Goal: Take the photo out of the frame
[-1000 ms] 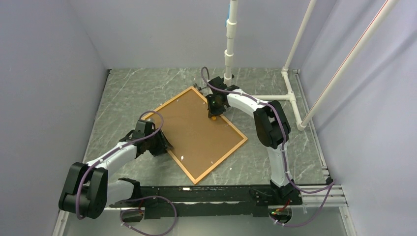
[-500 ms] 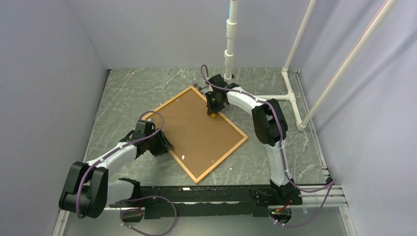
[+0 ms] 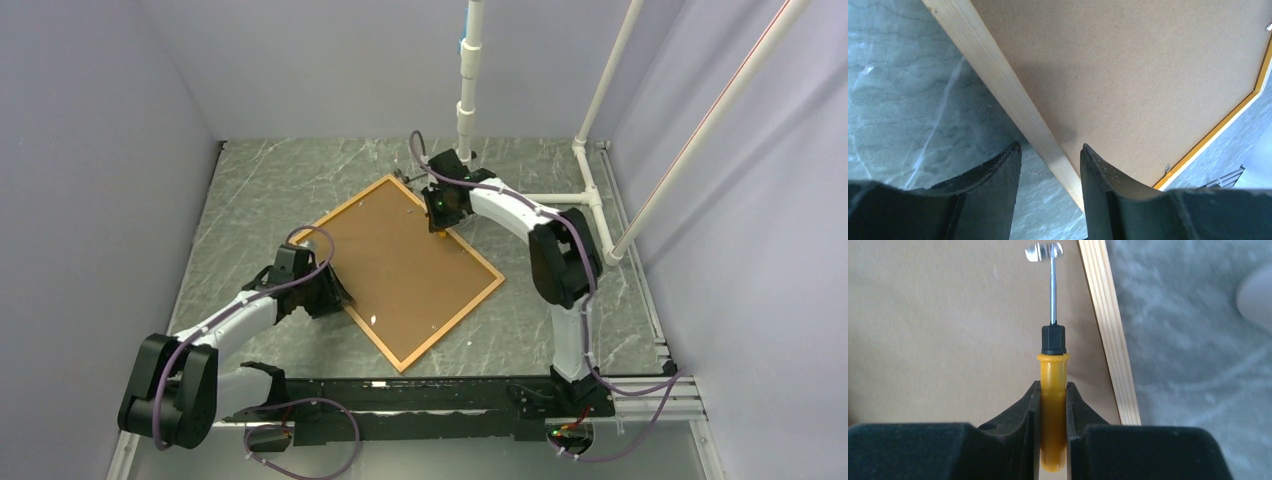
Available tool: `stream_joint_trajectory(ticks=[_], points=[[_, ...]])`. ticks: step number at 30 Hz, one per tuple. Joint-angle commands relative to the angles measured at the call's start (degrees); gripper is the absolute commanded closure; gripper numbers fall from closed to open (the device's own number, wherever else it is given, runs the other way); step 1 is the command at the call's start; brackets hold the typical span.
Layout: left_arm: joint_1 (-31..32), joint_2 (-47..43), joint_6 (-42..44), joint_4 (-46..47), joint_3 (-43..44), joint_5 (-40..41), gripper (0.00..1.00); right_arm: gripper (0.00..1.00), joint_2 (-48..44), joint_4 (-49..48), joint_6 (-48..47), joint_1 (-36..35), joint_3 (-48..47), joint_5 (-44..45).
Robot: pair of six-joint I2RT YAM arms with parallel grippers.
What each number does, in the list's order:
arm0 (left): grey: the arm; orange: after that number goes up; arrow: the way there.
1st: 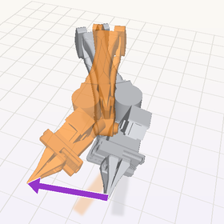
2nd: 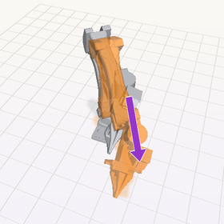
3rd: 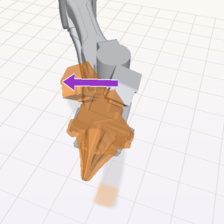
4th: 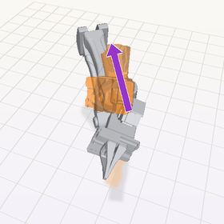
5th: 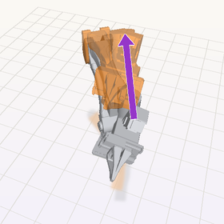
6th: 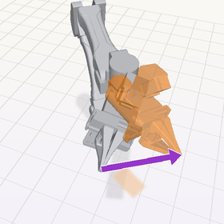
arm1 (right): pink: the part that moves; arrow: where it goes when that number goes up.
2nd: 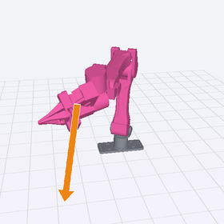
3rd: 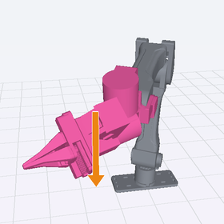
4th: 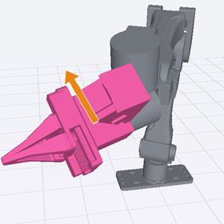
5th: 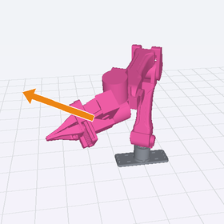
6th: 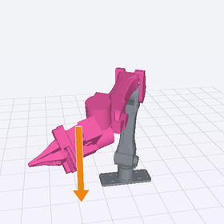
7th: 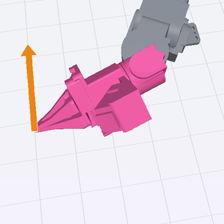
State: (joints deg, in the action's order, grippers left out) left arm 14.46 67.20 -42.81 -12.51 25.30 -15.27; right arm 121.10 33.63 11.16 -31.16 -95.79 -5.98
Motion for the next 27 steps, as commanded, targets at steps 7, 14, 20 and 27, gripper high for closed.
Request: stream_joint_trajectory(ticks=[7,14,20,27], points=[[0.13,-7.98,5.22,-1.30,-1.64,-7.60,0.48,1.00,-28.26,5.23,2.36,0.12,23.40,10.08],[0.28,-10.31,3.08,-0.94,-2.33,-8.73,0.47,1.00,-38.33,5.93,4.44,1.03,35.64,8.46],[0.30,-6.68,2.93,-1.34,-1.64,-8.67,0.48,1.00,-36.59,5.18,5.37,1.21,36.63,6.25],[1.19,-17.20,4.36,16.32,-5.16,-23.42,0.46,1.00,-36.36,3.63,2.53,1.07,35.60,-10.26]])
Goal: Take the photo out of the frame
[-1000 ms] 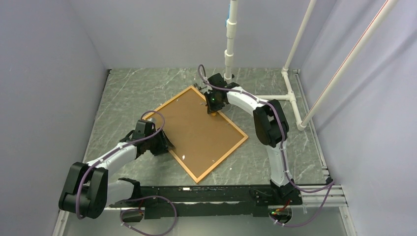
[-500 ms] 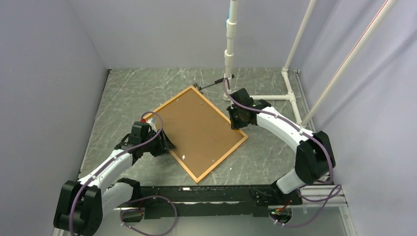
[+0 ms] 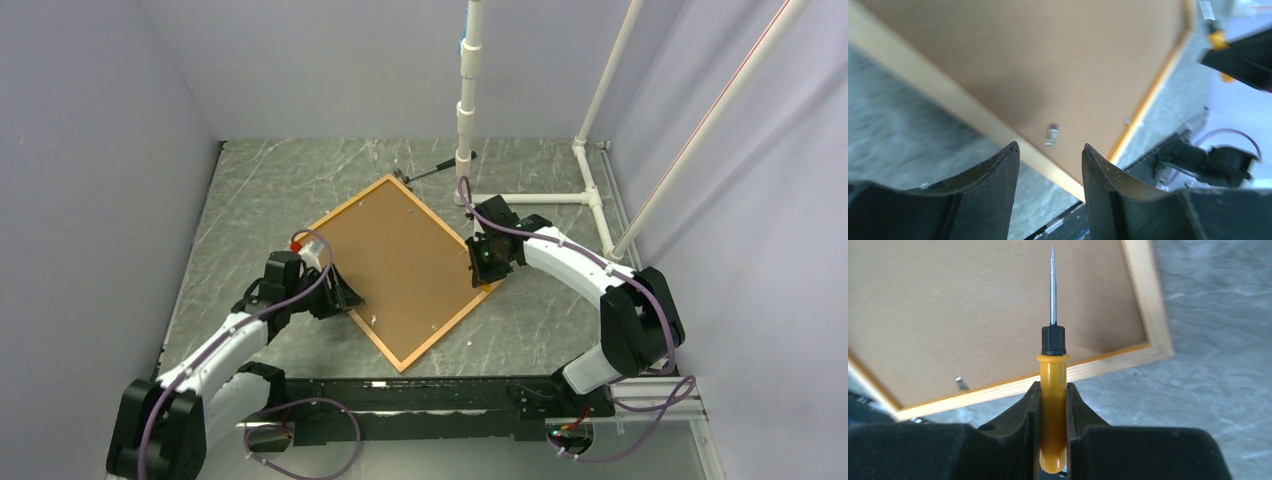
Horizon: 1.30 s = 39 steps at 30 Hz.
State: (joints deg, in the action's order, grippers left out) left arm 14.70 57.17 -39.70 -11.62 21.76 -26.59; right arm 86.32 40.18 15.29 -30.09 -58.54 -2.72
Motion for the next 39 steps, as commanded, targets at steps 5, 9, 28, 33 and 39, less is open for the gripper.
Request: stream_joint_trajectory(ticks=[5,9,28,33,39], points=[[13.29,-11.62,16.69,11.54,8.04,-8.93,0.49,1.00,-0.70,-6.73,-3.79,-2.00,-0.13,-36.79],[24.49,-12.34,32.63,2.94,14.89,-0.25,0.45,1.00,-1.12,-10.61,-3.20,-7.31,0.90,-44.97],[46.33,-2.50,64.02,-12.33,19.81,16.80,0.38,1.00,-3.86,-15.88,-3.52,-17.03,2.51,-56.24],[46.39,-2.56,62.23,-12.96,21.00,18.24,0.79,1.00,-4.90,-17.23,-2.24,-17.11,2.92,-56.01],[46.39,-4.34,54.66,-10.13,20.12,19.22,1.00,0.54,-8.93,-22.78,4.59,-16.44,5.46,-47.20]])
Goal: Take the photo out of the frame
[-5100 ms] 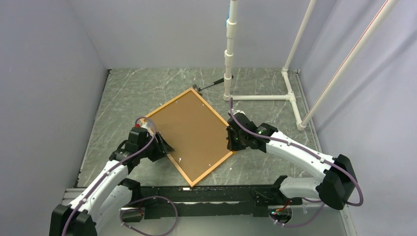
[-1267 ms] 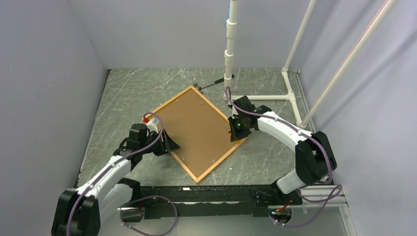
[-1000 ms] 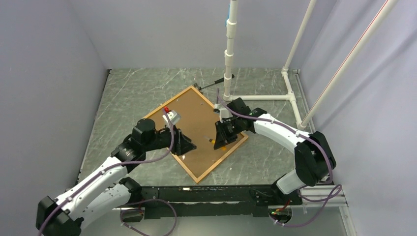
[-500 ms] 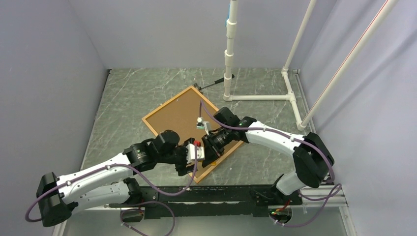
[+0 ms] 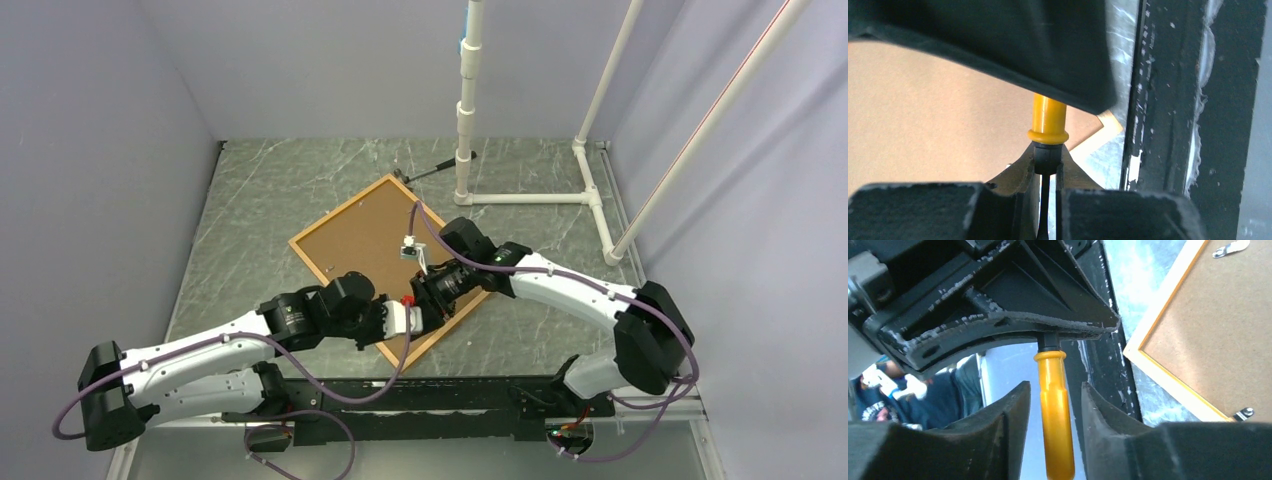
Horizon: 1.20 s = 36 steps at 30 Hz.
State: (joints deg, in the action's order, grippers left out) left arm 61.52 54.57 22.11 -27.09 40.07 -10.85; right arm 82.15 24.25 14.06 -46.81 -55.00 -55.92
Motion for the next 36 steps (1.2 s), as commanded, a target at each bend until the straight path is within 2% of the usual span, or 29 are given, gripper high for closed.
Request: stream_joint_trajectory(ticks=[1,2,4,7,10,14,23,31,32,36], points=[[-0.51,-2.13,-9.50,7.14,0.69,3.83,1.00,0.45,-6.45,-10.69,9.09,0.89,3.84,8.67],[-0.52,-2.53,-12.04,8.94,-0.55,3.91,1.00,0.41,-8.52,-15.07,12.83,1.37,6.00,10.07],[-0.59,-3.66,-17.66,12.83,-3.28,5.01,1.00,0.27,-12.79,-24.32,20.34,1.71,11.09,16.92],[-1.01,-5.62,-27.68,18.86,-7.35,6.53,1.00,0.21,-18.33,-36.56,28.86,1.67,18.14,23.08],[-1.38,-7.85,-35.20,25.90,-11.15,6.10,1.00,0.21,-21.04,-41.00,33.28,1.60,21.14,28.61],[-2.19,-9.50,-40.80,33.90,-14.72,5.58,1.00,0.29,-21.04,-43.35,35.24,1.03,21.50,30.43],[-6.14,-10.55,-44.07,37.79,-16.01,2.76,1.00,0.51,-18.29,-44.68,34.49,-0.31,20.77,30.15],[-6.41,-8.63,-43.75,37.57,-15.27,1.88,1.00,0.51,-15.19,-45.35,33.60,-1.26,17.40,30.47],[-6.46,-8.60,-43.96,37.70,-15.36,1.96,1.00,0.54,-14.75,-45.58,33.53,-1.43,17.01,30.43],[-6.58,-8.17,-44.08,38.54,-15.37,1.18,1.00,0.73,-12.80,-45.67,33.05,-1.80,16.13,30.49]])
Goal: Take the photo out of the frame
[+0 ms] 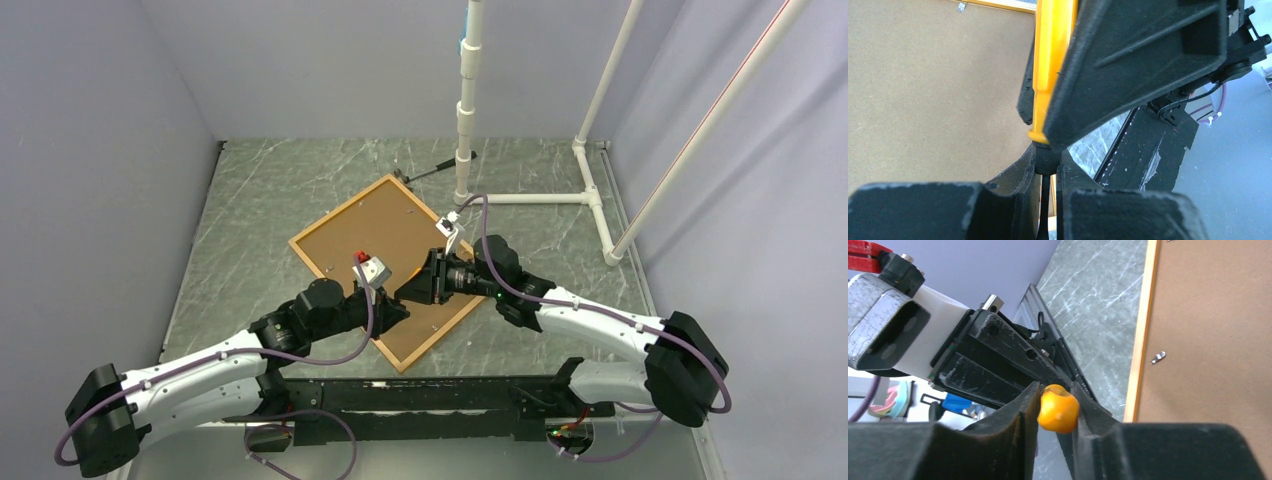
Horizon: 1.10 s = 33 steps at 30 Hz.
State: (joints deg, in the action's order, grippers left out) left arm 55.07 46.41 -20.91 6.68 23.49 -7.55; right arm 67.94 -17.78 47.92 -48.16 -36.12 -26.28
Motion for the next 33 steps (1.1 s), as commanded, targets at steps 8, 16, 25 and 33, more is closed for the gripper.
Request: stream_joint_trajectory(ticks=[8,16,25,33], points=[[-0.48,-0.43,-0.36,6.07,0.61,-3.61,1.00,0.81,4.11,-1.94,-2.58,-0.45,-4.10,1.42],[-1.35,-0.99,-0.60,3.68,1.23,-2.74,1.00,1.00,4.19,-1.82,-4.59,-0.48,-4.71,2.14],[-14.54,-2.07,-15.09,-12.00,2.71,-4.45,0.19,1.00,2.12,24.23,-22.57,0.77,-11.97,32.32],[-29.74,3.63,-25.45,-32.33,4.77,-6.06,0.27,1.00,6.67,28.48,-29.37,6.77,-15.06,47.94]])
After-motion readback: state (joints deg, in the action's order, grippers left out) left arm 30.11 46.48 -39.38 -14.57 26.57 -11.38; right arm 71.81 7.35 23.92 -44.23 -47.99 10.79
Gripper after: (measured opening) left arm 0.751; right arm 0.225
